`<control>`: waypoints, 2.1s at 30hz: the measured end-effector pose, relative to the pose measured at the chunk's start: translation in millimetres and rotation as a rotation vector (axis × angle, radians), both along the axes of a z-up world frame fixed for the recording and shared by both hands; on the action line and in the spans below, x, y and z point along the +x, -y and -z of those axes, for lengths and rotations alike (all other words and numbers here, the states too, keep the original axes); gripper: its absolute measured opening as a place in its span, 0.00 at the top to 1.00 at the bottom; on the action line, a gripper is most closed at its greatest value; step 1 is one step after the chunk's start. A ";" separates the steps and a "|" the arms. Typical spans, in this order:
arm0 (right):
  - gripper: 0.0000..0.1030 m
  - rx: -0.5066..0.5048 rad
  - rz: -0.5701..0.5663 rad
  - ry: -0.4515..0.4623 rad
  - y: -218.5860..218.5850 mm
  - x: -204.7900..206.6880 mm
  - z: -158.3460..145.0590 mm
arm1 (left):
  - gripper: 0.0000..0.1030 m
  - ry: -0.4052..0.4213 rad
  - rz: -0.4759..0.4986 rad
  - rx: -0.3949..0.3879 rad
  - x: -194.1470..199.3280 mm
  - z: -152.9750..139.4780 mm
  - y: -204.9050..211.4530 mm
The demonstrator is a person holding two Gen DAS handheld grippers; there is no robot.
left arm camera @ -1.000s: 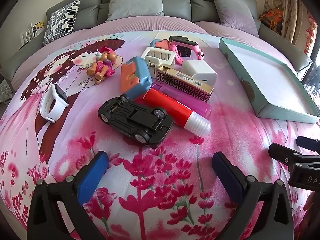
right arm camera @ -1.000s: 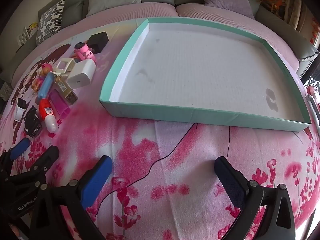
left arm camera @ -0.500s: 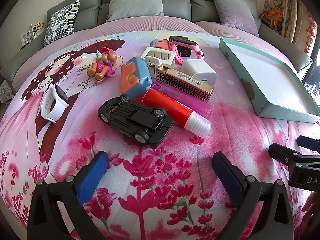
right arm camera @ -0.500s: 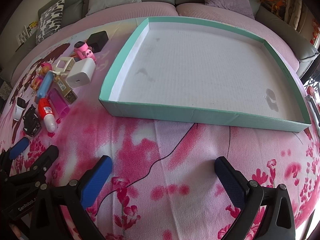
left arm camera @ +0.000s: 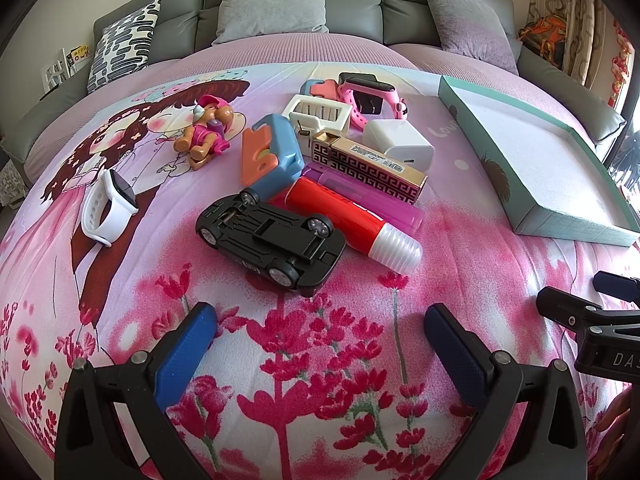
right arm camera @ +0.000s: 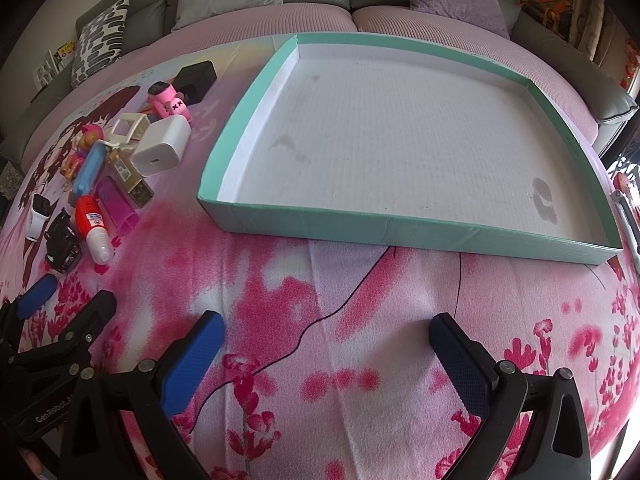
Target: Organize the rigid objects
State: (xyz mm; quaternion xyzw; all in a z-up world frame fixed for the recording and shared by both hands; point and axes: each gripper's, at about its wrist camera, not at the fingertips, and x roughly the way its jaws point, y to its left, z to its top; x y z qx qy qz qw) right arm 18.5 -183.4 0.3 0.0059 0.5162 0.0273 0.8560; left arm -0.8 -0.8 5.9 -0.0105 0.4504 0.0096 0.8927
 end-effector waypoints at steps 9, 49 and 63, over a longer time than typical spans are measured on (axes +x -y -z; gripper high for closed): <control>0.00 -0.004 -0.001 -0.002 -0.3 0.5 -1.1 | 0.00 0.001 0.000 0.001 -0.3 0.2 0.4; 0.00 0.003 0.002 -0.002 0.7 1.7 -0.6 | 0.00 -0.003 0.013 -0.001 1.0 -3.1 -0.3; 0.00 0.153 -0.082 0.210 -8.0 -8.0 -66.3 | 0.00 0.045 -0.114 -0.038 13.5 -55.1 -71.5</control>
